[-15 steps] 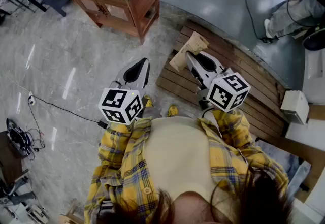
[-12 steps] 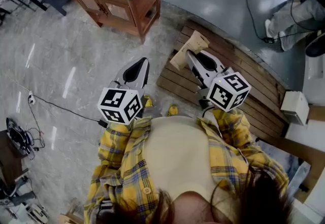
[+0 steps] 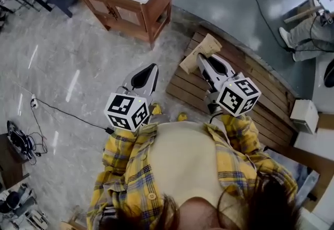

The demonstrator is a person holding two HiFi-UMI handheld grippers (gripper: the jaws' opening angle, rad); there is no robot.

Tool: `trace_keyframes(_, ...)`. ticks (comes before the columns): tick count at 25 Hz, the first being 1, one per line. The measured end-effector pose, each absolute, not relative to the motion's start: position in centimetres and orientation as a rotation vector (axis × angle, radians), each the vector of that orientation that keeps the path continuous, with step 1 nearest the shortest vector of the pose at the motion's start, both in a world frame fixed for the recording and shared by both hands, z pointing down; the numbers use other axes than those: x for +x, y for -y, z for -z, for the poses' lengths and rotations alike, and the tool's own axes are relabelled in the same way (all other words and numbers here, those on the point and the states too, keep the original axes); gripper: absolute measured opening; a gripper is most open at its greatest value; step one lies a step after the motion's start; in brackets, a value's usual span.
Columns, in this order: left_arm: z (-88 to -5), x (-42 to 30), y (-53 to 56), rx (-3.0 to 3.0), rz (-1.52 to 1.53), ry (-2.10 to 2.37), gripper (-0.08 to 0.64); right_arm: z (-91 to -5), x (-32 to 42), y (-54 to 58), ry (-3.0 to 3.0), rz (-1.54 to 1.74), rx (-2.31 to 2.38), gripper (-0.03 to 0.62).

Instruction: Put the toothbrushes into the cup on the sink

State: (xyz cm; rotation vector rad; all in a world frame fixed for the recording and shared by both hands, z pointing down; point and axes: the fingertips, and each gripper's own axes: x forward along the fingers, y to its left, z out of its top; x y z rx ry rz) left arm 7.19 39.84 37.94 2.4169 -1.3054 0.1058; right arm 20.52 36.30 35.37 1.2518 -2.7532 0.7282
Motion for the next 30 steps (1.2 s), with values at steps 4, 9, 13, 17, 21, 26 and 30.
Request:
trace_keyframes(4,-38.0,5.9,-39.2,2.451,-0.108,1.268,0.008,-35.5,18.4,-35.4,2.752,-0.718,1.247,0.048)
trace_keyframes(9,-37.8,3.0,-38.5,2.466,-0.105,1.267,0.008,-35.4,15.6,-34.3,2.755,-0.698,1.237,0.048)
trace_keyframes(13,-38.0,0.1,-38.4,2.448,-0.095,1.296,0.007,-35.5,13.6,-33.8,2.751,-0.686,1.230,0.048)
trace_keyframes(17,-38.6,-2.0,-38.4,2.426,-0.094,1.323,0.008,-35.6,12.1,-33.5,2.745,-0.681,1.228,0.048)
trace_keyframes(21,-38.9,-3.3,-38.4,2.420,-0.110,1.338,0.008,-35.8,10.8,-32.9,2.745,-0.685,1.225,0.048)
trace_keyframes(26,-39.3,-5.5,-37.8,2.398,-0.096,1.367,0.008,-36.1,8.6,-32.1,2.742,-0.681,1.192,0.048)
trace_keyframes(30,-39.4,-6.7,-36.6,2.384,-0.063,1.392,0.011,-36.1,7.3,-31.1,2.738,-0.665,1.167,0.048)
